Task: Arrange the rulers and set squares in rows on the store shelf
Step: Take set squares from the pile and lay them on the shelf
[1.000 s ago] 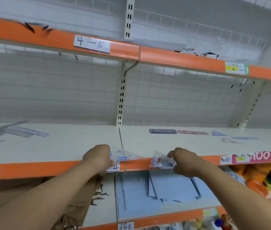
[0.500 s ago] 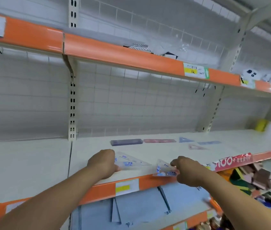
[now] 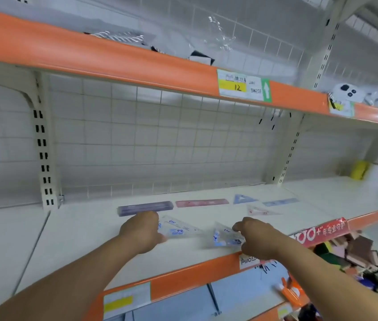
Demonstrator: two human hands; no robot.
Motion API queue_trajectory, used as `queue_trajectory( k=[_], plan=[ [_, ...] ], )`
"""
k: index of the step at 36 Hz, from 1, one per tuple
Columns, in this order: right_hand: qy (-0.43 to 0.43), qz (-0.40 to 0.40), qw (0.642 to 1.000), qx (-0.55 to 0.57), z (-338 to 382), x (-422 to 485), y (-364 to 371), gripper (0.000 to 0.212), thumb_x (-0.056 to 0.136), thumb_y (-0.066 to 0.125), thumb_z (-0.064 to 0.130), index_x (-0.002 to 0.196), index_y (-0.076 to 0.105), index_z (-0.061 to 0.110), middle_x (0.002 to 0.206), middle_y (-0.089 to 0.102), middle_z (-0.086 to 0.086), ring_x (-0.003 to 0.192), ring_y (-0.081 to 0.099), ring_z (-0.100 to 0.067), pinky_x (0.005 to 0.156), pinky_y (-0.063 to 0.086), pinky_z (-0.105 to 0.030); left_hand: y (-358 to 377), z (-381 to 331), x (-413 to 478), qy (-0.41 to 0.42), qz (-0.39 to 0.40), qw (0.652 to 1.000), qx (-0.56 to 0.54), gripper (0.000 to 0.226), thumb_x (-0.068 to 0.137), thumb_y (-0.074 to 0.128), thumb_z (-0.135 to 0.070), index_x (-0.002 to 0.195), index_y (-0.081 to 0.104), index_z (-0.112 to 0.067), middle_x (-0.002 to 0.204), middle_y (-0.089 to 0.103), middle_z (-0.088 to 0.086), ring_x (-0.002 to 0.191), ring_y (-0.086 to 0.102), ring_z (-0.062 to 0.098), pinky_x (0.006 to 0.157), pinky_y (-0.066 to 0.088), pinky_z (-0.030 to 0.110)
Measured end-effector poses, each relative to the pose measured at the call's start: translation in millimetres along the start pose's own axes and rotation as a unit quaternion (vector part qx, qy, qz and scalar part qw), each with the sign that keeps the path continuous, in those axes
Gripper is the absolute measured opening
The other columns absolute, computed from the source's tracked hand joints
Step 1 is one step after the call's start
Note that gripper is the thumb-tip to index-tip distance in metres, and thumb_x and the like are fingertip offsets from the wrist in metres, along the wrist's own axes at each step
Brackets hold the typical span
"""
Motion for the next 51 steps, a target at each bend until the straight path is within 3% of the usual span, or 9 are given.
queue_trajectory(
  k=[8,13,18,21,29,33,40,44,51],
  plan=[
    [-0.052,0.003,0.999,-0.010,-44.7,39.8,1.7,0.052,0.087,0.049,0.013,0.138,0.044,0.020,0.133,0.045,-0.004,0.120,0.048,-0.024,0.099,0.041,-0.035,14.0,-27.2,14.3,-0.056,-0.021,0.998,-0.008,0.025,0.086,0.063,-0.041,0.092,0.049,-0.021,0.073,0.047,-0.010,0.069,0.050,0.013,0.050,0.031,0.022],
    [-0.106,0.009,0.994,-0.028,-76.6,64.0,3.8,0.049,0.089,0.048,0.012,0.138,0.046,0.018,0.135,0.047,-0.003,0.123,0.048,-0.024,0.103,0.040,-0.038,26.3,-54.3,19.0,-0.110,-0.026,0.993,-0.023,0.026,0.085,0.064,-0.041,0.093,0.050,-0.021,0.087,0.052,-0.007,0.077,0.052,0.013,0.054,0.033,0.022],
    [-0.145,0.025,0.989,-0.033,-112.5,81.0,9.2,0.046,0.089,0.047,0.012,0.135,0.048,0.016,0.133,0.048,-0.003,0.122,0.048,-0.024,0.104,0.039,-0.039,37.0,-82.9,20.8,-0.145,-0.036,0.989,-0.019,0.027,0.083,0.066,-0.042,0.095,0.053,-0.022,0.084,0.052,-0.010,0.079,0.053,0.012,0.064,0.039,0.022],
    [-0.166,0.037,0.985,-0.039,-125.9,86.5,14.1,0.044,0.089,0.048,0.014,0.133,0.048,0.016,0.132,0.047,-0.005,0.120,0.049,-0.024,0.103,0.040,-0.038,44.1,-96.4,18.2,-0.161,-0.027,0.986,-0.016,0.033,0.081,0.068,-0.043,0.103,0.055,-0.022,0.097,0.057,-0.007,0.084,0.054,0.012,0.068,0.041,0.022],
    [-0.215,0.067,0.973,-0.042,-136.8,89.1,29.2,0.035,0.088,0.045,0.010,0.122,0.055,0.013,0.125,0.052,-0.007,0.110,0.052,-0.025,0.087,0.042,-0.032,56.4,-117.7,14.1,-0.171,0.002,0.985,0.004,0.029,0.080,0.069,-0.040,0.092,0.049,-0.022,0.105,0.060,-0.003,0.087,0.051,0.013,0.075,0.042,0.021],
    [-0.223,0.078,0.971,-0.033,-137.9,92.2,29.1,0.036,0.090,0.046,0.011,0.125,0.054,0.012,0.127,0.051,-0.007,0.113,0.052,-0.024,0.094,0.043,-0.031,56.4,-120.0,13.2,-0.172,0.010,0.985,0.010,0.032,0.080,0.069,-0.041,0.096,0.048,-0.022,0.115,0.060,0.000,0.092,0.051,0.014,0.080,0.043,0.022],
    [-0.227,0.096,0.969,-0.022,-136.3,92.2,28.8,0.029,0.090,0.045,0.009,0.116,0.058,0.008,0.109,0.053,-0.006,0.096,0.052,-0.022,0.072,0.039,-0.021,57.3,-112.3,9.0,-0.185,0.023,0.982,0.023,0.044,0.080,0.069,-0.041,0.115,0.055,-0.018,0.118,0.059,-0.001,0.101,0.056,0.015,0.085,0.045,0.023],
    [-0.232,0.091,0.968,-0.031,-133.8,89.3,27.8,0.012,0.091,0.044,0.006,0.095,0.050,0.016,0.082,0.041,0.003,0.069,0.041,-0.012,0.054,0.028,-0.016,57.2,-111.1,7.3,-0.185,0.027,0.982,0.028,0.043,0.081,0.069,-0.042,0.115,0.056,-0.018,0.117,0.059,-0.001,0.094,0.052,0.013,0.085,0.044,0.022],
    [-0.224,0.101,0.968,-0.046,-134.5,87.4,29.2,0.004,0.091,0.049,0.009,0.092,0.048,0.013,0.087,0.041,-0.001,0.065,0.037,-0.010,0.052,0.028,-0.018,57.4,-107.8,7.4,-0.192,0.044,0.980,0.038,0.043,0.080,0.071,-0.043,0.110,0.053,-0.018,0.118,0.059,-0.001,0.100,0.054,0.014,0.082,0.042,0.020]
  ],
)
Point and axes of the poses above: each hand's wrist, its own x-axis towards the middle knuckle, its own y-axis out of the palm, z = x × y, the point moved 6 cm from there along x, towards the middle knuckle
